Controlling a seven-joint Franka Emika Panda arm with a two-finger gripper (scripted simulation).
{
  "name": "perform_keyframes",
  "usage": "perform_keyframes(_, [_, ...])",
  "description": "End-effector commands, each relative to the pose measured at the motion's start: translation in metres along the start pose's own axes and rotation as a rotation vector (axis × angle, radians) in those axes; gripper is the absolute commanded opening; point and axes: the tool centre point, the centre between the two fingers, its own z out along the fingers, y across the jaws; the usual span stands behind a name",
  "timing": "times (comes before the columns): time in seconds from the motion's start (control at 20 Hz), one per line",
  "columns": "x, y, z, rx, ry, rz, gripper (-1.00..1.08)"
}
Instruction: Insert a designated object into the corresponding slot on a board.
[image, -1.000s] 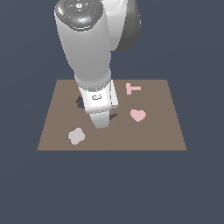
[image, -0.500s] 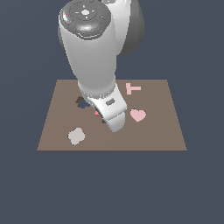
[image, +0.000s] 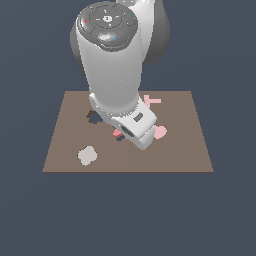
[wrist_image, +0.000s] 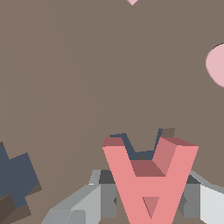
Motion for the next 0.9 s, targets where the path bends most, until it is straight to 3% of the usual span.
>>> perform_keyframes(0.0, [0.000,0.003,0.000,0.000,0.000,-0.044,-1.00])
perform_keyframes(0.8, [0.002,0.007,0.010,0.000,-0.001,-0.110,-1.00])
perform_keyframes(0.85, [0.002,0.007,0.010,0.000,-0.001,-0.110,1.00])
